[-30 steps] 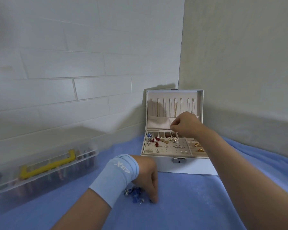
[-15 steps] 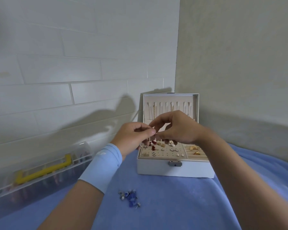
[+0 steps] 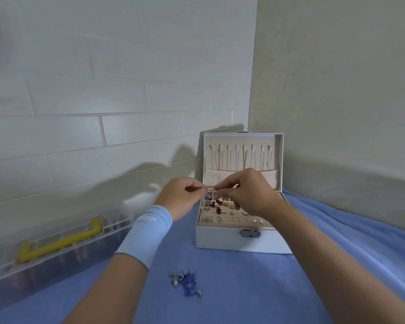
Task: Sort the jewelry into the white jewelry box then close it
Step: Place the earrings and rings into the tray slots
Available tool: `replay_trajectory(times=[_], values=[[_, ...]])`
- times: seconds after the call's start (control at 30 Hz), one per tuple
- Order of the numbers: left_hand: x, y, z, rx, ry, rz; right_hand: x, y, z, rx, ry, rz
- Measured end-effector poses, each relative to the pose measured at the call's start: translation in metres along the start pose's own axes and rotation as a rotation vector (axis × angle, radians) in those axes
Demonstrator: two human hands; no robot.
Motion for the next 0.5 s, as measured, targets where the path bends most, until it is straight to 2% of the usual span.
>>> replay_trajectory(times=[0.13,0.27,0.5], values=[[0.007,0.007,-0.025,-0.060,0.253,-0.052,0.018,0.004,0.004,0.007,-0.288,-0.012],[0.014,0.010,-0.033,-0.104,0.211,-0.119,0.031,0.009,-0.005,-0.037,-0.547,-0.071],[0.016,0.010,-0.035,-0.091,0.223,-0.144,0.046,0.018,-0.013,-0.101,-0.765,-0.170]])
Point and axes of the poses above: each hand's wrist, its own y-axis towards the middle knuckle, its own x-axis out of the palm, z = x × y, the point moved 7 cm from there along y, towards the middle knuckle, and after that the axes turned 6 degrees about -x, right-handed, at the moved point
